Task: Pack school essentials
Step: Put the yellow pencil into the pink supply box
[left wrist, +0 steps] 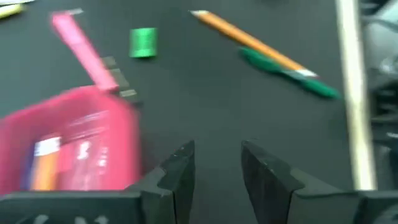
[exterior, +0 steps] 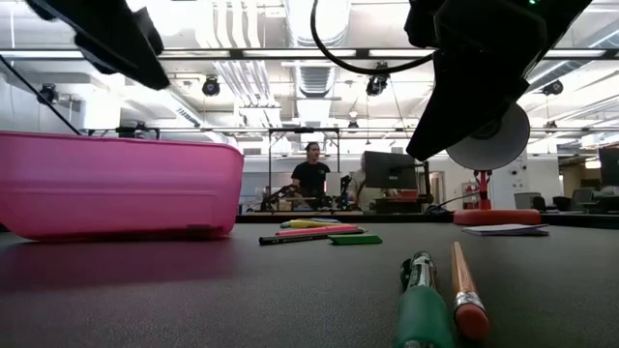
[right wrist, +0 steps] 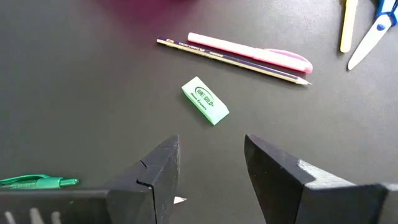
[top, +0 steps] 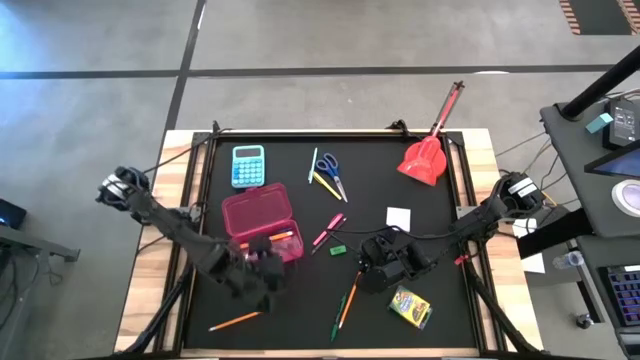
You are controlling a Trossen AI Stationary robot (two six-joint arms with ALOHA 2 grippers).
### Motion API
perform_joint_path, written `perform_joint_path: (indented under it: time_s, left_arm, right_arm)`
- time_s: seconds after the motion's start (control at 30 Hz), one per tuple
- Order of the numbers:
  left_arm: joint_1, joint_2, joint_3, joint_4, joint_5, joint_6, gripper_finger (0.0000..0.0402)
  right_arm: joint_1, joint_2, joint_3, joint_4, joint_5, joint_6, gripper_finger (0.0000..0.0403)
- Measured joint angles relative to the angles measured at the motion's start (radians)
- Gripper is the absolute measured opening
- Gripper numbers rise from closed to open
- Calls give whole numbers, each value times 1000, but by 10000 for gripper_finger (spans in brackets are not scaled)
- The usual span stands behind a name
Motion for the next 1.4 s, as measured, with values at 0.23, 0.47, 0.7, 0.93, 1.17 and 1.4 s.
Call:
perform_joint_path:
  time_s: [0.23,0.47,0.7,0.93,1.17,1.4]
  left_arm:
    - [-179,157,5,81,2,-134,111]
    - [-304,231,4,32,47,-430,111]
    - [-369,265,4,-45,51,-439,111]
    - [-380,289,3,-125,56,-504,111]
    - [-379,303,3,-129,80,-507,102]
    - [-368,308,3,-123,96,-505,33]
  right_arm:
    - [0,0,0,1,0,0,171]
    - [0,0,0,1,1,1,171]
    - [0,0,0,2,1,36,171]
    - [0,0,0,3,2,53,171]
    - [0,0,0,3,2,52,171]
    - [0,0,0,3,2,52,171]
